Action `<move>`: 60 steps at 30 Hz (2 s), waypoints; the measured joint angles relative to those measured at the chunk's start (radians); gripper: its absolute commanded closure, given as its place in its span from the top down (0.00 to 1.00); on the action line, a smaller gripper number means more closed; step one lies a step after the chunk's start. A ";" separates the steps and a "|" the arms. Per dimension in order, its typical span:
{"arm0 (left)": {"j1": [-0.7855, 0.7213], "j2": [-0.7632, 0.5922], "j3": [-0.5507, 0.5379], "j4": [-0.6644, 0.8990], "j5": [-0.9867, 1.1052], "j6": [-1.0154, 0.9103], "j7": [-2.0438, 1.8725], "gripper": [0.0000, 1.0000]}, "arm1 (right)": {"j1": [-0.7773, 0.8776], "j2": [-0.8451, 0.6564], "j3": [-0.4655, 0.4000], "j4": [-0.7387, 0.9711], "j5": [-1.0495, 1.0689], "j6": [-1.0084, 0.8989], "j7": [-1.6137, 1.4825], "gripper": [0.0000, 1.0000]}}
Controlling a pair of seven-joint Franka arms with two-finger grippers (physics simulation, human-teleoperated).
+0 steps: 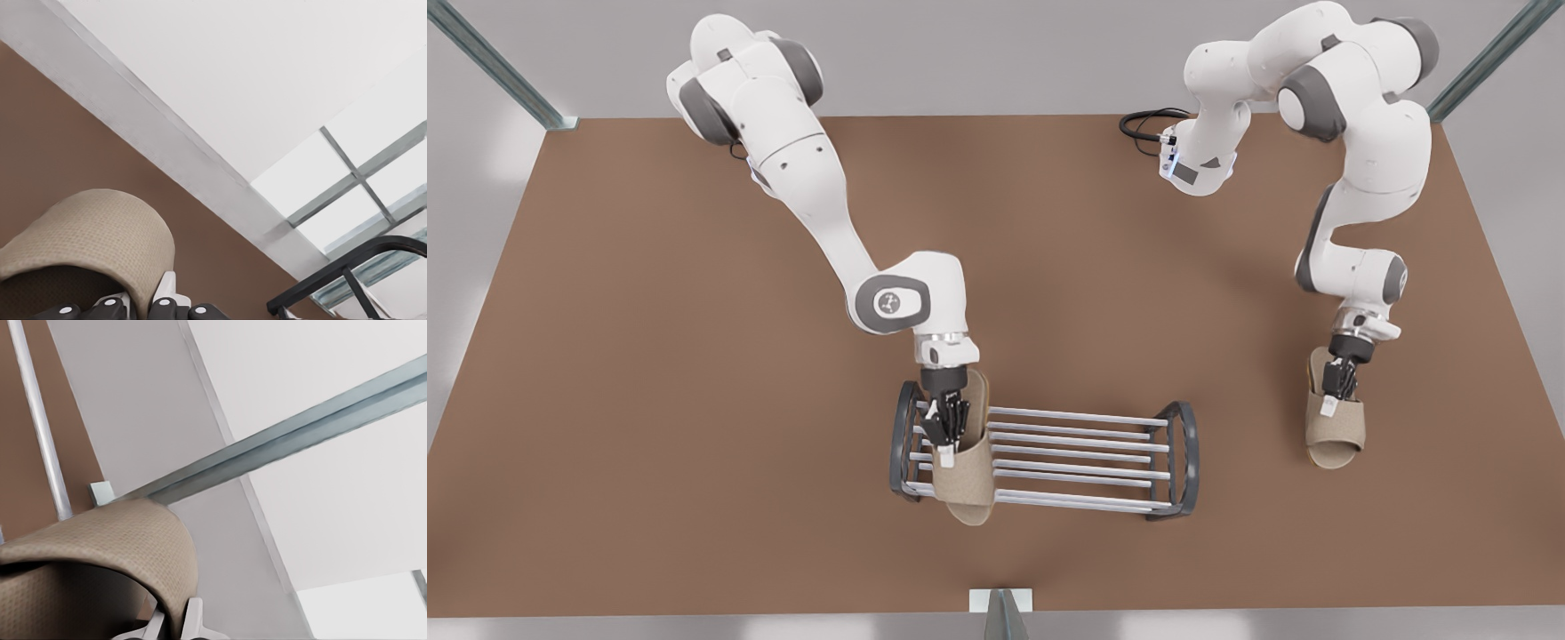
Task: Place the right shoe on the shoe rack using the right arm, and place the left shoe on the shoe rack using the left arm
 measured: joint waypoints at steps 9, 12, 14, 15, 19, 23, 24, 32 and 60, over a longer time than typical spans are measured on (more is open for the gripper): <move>-0.200 -0.515 -0.006 -0.113 0.038 0.276 0.000 0.21 | 0.002 0.011 -0.007 0.007 -0.031 -0.025 -0.010 1.00; -0.282 -0.631 -0.074 -0.116 0.039 0.452 -0.005 0.21 | 0.004 0.021 -0.008 0.003 -0.033 -0.028 -0.003 1.00; -0.279 -0.686 -0.192 -0.114 0.024 0.575 -0.017 0.21 | 0.005 0.029 -0.008 0.001 -0.026 -0.028 -0.007 1.00; -0.290 -0.703 -0.251 -0.111 0.008 0.635 -0.024 0.21 | 0.005 0.029 -0.008 -0.002 -0.021 -0.027 -0.010 1.00; -0.314 -0.781 -0.413 -0.103 -0.055 0.852 -0.051 0.21 | 0.020 0.000 -0.008 -0.045 -0.011 -0.025 -0.024 1.00; -0.304 -0.793 -0.552 -0.083 -0.138 1.010 -0.082 0.21 | 0.035 -0.059 -0.007 -0.111 -0.006 -0.033 -0.036 1.00; -0.308 -0.785 -0.589 -0.071 -0.168 1.041 -0.090 0.21 | 0.035 -0.078 -0.006 -0.139 -0.005 -0.034 -0.038 1.00; -0.317 -0.510 -0.675 0.172 -0.280 1.182 -0.143 0.21 | 0.022 -0.313 0.022 -0.403 -0.005 -0.042 -0.051 1.00; -0.331 0.014 -0.644 0.734 -0.303 1.224 -0.221 0.21 | -0.567 -0.590 -0.068 -0.269 1.664 -0.853 -0.460 1.00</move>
